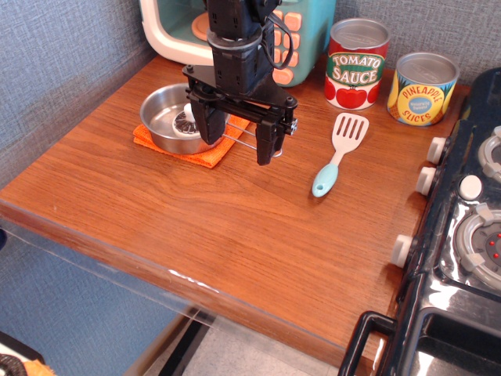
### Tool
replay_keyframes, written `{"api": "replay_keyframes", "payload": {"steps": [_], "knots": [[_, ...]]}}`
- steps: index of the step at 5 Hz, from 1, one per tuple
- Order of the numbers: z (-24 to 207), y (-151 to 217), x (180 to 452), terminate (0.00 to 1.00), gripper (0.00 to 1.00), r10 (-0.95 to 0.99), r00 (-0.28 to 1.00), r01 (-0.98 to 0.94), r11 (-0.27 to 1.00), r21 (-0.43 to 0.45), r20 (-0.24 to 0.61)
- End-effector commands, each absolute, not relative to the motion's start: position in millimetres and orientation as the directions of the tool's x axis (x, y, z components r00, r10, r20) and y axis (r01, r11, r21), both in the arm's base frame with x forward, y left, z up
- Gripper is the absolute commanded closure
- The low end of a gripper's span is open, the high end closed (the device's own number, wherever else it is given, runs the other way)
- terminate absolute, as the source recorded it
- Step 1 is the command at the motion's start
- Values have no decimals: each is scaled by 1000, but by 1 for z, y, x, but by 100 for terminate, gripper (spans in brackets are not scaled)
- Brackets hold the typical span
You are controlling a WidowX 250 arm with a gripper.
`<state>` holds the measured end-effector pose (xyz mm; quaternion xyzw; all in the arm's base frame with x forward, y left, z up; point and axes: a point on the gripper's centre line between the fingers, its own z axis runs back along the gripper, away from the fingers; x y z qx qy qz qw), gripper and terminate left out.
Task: Place the spatula on the front left corner of the table, near the orange cloth and metal pot.
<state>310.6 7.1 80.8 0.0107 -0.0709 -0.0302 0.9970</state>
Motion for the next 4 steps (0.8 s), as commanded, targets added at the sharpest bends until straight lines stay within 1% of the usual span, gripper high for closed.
{"api": "replay_keyframes", "payload": {"steps": [1,3,4], "knots": [[81,7,311,0,0,-62,988,59,998,26,141],[67,-28,323,0,0,-105,985,102,994,32,133],[58,-44,338,0,0,-107,985,101,993,55,135]]}}
